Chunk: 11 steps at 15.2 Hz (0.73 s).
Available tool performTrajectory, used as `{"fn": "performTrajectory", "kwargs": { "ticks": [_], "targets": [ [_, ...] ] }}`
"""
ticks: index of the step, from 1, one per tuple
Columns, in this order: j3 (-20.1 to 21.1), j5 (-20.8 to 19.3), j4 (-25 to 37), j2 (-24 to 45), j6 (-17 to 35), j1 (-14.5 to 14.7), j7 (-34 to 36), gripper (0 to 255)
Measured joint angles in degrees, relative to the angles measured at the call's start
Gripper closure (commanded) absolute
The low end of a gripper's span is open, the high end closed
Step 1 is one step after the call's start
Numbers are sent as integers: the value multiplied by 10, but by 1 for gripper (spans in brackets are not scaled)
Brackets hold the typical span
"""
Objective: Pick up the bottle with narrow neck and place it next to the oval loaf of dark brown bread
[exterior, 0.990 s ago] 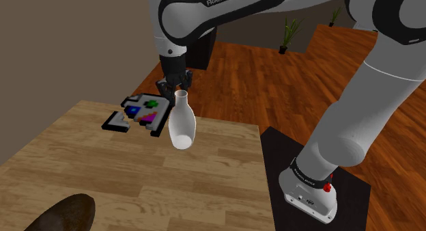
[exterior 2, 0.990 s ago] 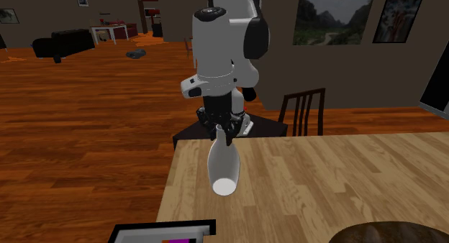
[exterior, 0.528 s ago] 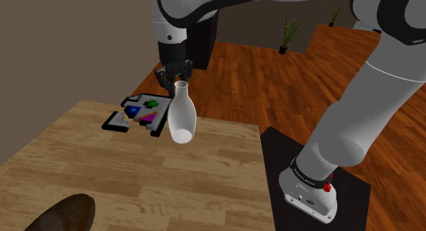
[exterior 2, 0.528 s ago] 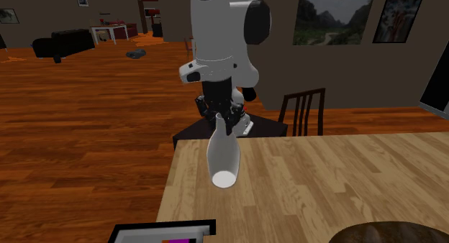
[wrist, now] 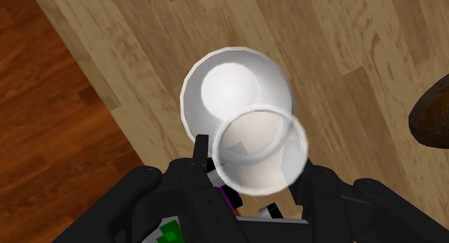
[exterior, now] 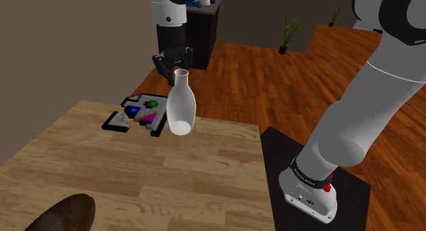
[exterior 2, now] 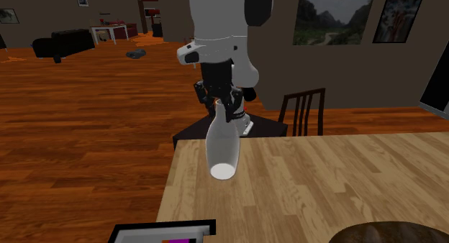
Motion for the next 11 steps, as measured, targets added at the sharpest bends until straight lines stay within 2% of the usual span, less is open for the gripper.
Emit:
{"fn": "performTrajectory", "kwargs": {
  "ticks": [11],
  "targets": [
    [0,-2,93,6,-87,0,5,255]
  ]
}}
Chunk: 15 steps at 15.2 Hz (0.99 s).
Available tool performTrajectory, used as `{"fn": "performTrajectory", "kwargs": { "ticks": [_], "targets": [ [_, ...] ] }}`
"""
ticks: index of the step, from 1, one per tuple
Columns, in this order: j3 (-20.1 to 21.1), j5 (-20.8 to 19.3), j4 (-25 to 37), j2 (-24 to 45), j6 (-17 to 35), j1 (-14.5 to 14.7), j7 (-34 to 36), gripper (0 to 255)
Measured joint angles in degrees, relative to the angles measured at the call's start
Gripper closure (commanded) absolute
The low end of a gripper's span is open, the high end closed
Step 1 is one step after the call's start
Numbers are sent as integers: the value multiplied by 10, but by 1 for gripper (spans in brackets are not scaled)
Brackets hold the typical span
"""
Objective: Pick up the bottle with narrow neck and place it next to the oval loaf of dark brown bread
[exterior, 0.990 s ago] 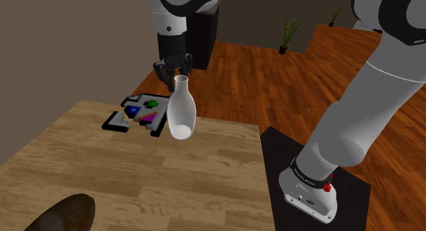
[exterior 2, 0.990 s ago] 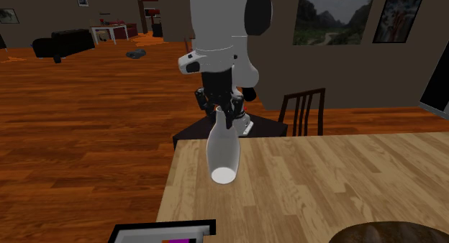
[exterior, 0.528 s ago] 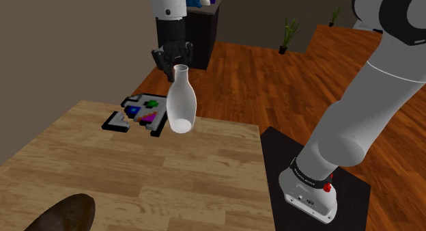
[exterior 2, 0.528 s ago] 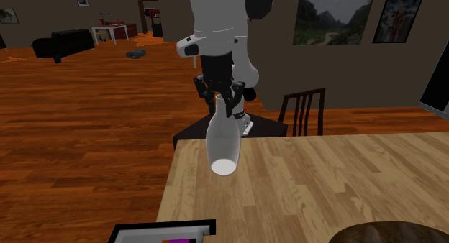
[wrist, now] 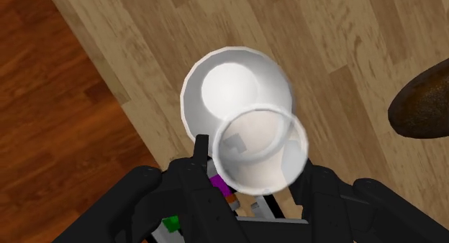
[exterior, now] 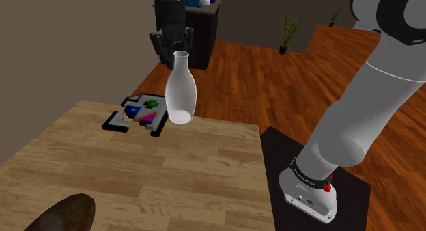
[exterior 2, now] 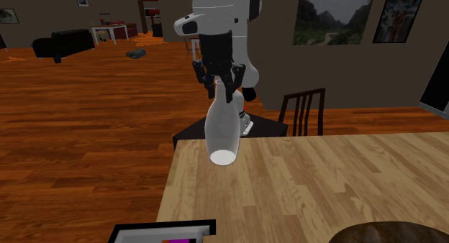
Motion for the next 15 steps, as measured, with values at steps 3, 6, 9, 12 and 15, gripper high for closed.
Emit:
{"fn": "performTrajectory", "kwargs": {
  "ticks": [3,6,9,12,15],
  "targets": [
    [1,-2,30,6,-24,1,2,255],
    [1,-3,57,11,-47,1,4,255],
    [1,-5,90,18,-73,1,5,255],
    [2,-8,124,28,-98,3,9,255],
    [4,-11,165,40,-127,5,14,255]
  ]
}}
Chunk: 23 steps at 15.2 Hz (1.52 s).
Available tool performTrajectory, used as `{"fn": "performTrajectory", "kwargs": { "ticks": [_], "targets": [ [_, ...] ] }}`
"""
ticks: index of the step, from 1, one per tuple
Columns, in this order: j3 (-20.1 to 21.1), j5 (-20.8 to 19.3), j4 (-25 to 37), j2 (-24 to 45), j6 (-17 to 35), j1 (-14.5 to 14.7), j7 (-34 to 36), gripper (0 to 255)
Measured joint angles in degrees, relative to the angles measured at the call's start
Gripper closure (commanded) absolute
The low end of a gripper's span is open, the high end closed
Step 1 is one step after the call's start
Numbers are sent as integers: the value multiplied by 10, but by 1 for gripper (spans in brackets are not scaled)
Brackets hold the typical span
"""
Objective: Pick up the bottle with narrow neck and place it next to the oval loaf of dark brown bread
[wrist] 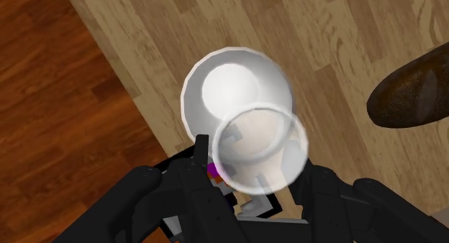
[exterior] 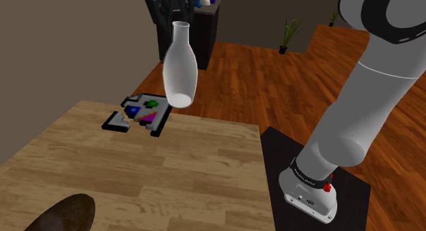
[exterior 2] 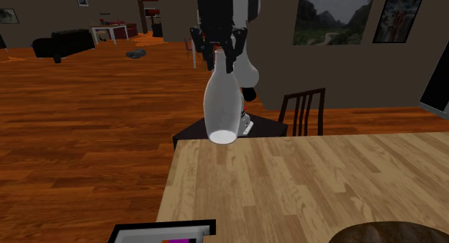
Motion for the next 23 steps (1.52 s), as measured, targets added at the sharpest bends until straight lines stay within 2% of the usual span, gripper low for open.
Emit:
{"fn": "performTrajectory", "kwargs": {
  "ticks": [9,15,17,23],
  "targets": [
    [6,-15,136,49,-89,11,13,255],
    [13,-37,270,108,-167,32,28,255],
    [18,-31,243,94,-153,37,42,255],
    [39,2,91,19,-70,57,98,255]
  ]
}}
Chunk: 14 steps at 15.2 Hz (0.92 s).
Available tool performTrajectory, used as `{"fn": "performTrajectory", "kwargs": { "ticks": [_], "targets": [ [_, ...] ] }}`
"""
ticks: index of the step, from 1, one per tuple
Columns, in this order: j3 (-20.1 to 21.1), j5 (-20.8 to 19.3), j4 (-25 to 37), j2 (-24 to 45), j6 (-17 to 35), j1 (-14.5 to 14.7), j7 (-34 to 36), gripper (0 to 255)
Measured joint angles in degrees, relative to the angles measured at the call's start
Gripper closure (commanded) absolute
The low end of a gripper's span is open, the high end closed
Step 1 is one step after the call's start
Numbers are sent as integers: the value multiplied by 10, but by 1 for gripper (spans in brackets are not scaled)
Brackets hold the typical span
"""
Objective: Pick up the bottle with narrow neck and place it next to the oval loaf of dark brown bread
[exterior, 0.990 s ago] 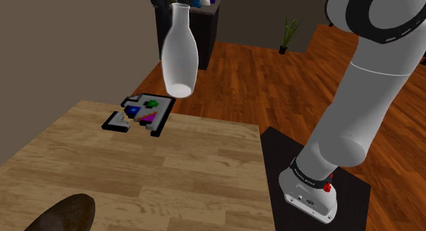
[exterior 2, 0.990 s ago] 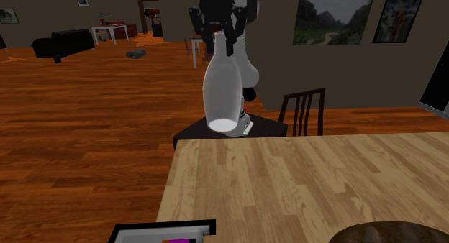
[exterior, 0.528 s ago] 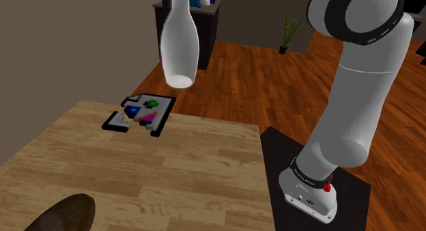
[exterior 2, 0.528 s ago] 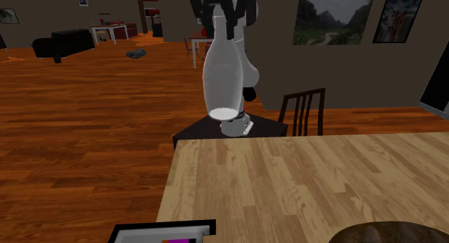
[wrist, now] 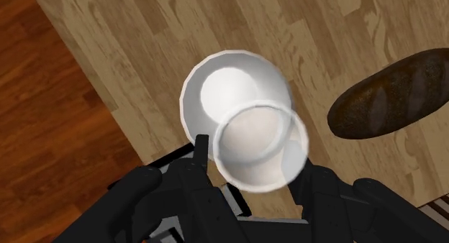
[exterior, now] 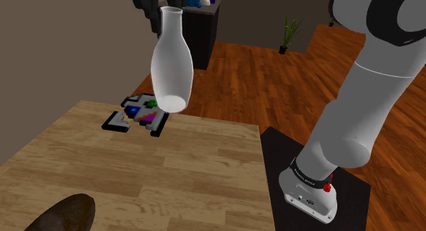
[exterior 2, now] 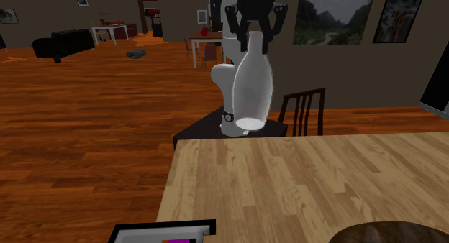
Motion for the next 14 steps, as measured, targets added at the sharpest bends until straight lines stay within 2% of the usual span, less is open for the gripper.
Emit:
{"fn": "performTrajectory", "kwargs": {
  "ticks": [7,14],
  "targets": [
    [36,23,-108,-40,76,38,76,255],
    [81,24,-158,-31,141,86,165,255]
  ]
}}
